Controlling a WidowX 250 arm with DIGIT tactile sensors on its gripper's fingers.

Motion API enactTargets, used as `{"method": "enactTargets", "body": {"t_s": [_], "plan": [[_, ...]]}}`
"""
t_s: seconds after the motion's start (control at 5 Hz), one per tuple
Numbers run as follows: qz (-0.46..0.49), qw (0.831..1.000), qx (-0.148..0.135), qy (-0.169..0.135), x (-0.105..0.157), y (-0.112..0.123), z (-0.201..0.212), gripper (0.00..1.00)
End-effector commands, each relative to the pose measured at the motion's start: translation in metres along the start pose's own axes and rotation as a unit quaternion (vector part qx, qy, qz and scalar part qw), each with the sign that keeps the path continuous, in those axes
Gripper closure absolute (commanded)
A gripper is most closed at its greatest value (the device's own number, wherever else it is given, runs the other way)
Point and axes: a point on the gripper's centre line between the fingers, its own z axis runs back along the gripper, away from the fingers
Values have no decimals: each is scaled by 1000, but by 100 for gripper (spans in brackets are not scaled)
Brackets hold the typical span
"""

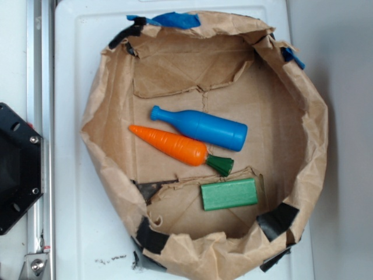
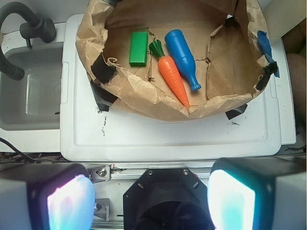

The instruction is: Grab the green block.

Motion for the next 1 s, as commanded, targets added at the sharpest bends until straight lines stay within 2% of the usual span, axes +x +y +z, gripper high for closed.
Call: {"method": "enactTargets", "body": {"t_s": [0.0,0.2,0.4,0.6,0.8], "plan": [[0,1000,0,0,0,0,0,0],[11,1000,-7,-13,47,-4,-29,0],[6,1000,0,-23,92,-5,-54,0],[-5,999,-5,-34,113,-2,-69,0],[-1,1000,-14,-28,129,11,-88,0]]}}
